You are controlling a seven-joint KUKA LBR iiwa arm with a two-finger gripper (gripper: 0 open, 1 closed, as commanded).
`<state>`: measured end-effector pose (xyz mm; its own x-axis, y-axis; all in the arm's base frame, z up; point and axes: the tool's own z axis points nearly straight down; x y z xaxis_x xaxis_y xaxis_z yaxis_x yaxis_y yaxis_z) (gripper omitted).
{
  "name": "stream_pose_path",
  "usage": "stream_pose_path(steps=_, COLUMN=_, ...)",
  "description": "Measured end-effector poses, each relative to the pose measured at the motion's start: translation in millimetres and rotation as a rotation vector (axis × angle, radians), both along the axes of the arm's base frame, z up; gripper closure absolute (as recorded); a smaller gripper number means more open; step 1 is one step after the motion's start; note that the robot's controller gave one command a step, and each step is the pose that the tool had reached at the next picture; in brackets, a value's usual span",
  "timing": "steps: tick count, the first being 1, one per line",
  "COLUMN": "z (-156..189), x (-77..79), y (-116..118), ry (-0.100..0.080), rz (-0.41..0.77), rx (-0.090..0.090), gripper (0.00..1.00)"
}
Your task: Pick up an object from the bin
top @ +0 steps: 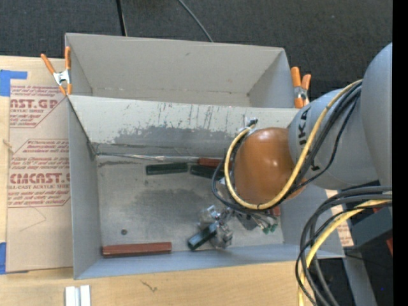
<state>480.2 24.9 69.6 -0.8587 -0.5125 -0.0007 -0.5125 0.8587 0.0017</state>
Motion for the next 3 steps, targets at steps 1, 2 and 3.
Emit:
stream_pose_path(steps=1, z=0, x=0.0, y=0, ry=0.0, rz=0.0, rx=0.0, gripper=1.0)
stream_pose_path(steps=2, z=101, x=17.2, y=57, ry=-0.001, rz=-0.019, rx=0.0, gripper=1.0)
stream_pose_path(steps=3, z=101, x=17.1, y=57, ry=-0.001, rz=-0.019, rx=0.0, gripper=1.0)
